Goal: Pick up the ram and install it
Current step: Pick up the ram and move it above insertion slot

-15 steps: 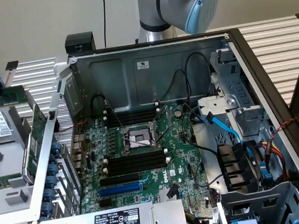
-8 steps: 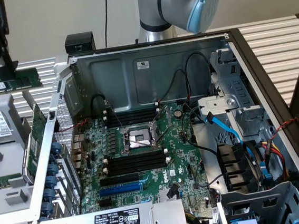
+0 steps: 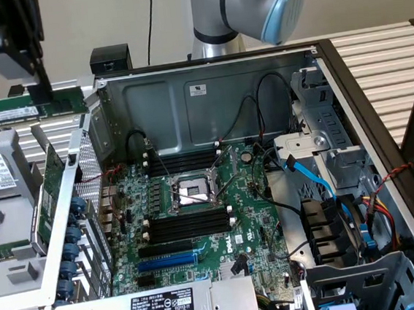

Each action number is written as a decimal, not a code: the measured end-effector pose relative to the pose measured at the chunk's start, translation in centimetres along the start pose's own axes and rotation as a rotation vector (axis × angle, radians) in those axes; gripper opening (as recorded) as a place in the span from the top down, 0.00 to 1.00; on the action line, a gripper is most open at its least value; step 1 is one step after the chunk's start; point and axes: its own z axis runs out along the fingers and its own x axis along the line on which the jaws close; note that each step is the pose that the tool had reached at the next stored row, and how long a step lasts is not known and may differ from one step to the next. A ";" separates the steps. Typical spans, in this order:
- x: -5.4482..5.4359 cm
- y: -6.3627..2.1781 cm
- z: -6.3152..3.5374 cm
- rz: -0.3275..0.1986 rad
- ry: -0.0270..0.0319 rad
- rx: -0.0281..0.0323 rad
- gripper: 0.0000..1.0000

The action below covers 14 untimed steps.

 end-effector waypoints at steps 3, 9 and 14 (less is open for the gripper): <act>0.0 -1.35 0.01 0.000 -0.0022 -0.0001 0.87; -0.1 -4.10 0.50 0.000 -0.0023 -0.0001 0.87; -0.2 -6.41 1.21 0.000 -0.0023 -0.0001 0.87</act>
